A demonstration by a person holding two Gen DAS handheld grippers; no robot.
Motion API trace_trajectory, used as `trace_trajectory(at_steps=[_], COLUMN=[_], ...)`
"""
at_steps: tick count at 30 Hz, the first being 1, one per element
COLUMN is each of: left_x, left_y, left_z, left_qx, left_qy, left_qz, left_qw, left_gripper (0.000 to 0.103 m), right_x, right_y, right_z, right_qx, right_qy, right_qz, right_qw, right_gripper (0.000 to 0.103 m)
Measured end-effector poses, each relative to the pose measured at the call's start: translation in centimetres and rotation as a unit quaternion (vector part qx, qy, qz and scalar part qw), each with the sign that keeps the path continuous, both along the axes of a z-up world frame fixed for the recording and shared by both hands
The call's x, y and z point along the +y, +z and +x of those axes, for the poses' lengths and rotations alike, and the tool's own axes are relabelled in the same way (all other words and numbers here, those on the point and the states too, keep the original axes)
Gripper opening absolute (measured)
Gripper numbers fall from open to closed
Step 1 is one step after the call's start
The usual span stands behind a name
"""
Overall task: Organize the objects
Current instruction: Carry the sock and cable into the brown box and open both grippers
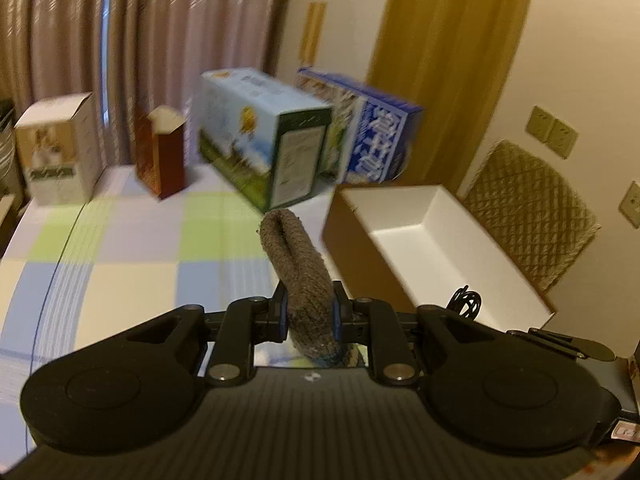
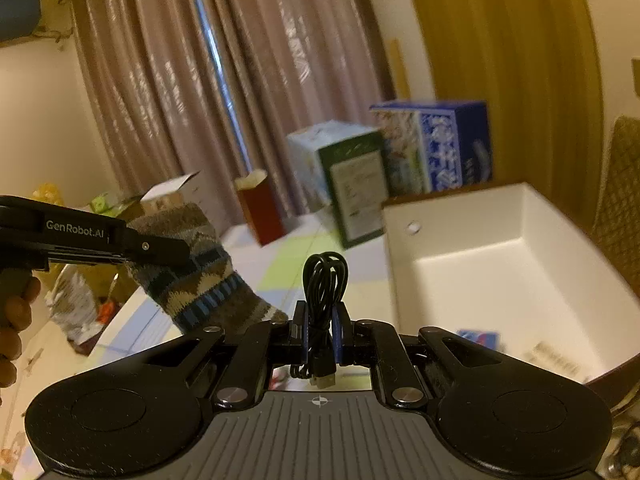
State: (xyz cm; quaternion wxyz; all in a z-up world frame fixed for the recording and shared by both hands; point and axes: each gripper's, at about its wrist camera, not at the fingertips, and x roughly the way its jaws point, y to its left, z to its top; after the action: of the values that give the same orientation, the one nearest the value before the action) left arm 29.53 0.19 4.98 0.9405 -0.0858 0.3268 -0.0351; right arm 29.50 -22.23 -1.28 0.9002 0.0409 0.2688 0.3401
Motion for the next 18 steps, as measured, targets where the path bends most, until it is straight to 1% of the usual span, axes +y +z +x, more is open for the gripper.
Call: trace_trajectory(at_steps=[7, 11, 15, 18], left_x=[-4.1, -6.5, -9.0, -10.6], left_y=[2.6, 3.4, 3.3, 2.8], left_z=[2.3, 3.9, 5.6, 7.1], left_qx=[-0.036, -0.048, -0.046, -0.038], left_qy=[-0.044, -0.067, -0.085, -0.094], left_qz=[-0.002, -0.002, -0.002, 0.001], left_qw=[0.9984, 0.9966, 0.9953, 0.9948], left_gripper=[0.016, 0.016, 0.016, 0.016], right_x=[-3.7, -5.8, -7.5, -8.6], right_y=[1.8, 2.3, 2.3, 1.8], right_z=[2.1, 3.6, 5.0, 6.4], right_qx=[-0.024, -0.030, -0.032, -0.022], right_qy=[-0.040, -0.063, -0.080, -0.090], right_qz=[-0.004, -0.009, -0.018, -0.022], right_qw=[0.999, 0.998, 0.996, 0.995], right_gripper=[0.008, 0.008, 0.008, 0.008])
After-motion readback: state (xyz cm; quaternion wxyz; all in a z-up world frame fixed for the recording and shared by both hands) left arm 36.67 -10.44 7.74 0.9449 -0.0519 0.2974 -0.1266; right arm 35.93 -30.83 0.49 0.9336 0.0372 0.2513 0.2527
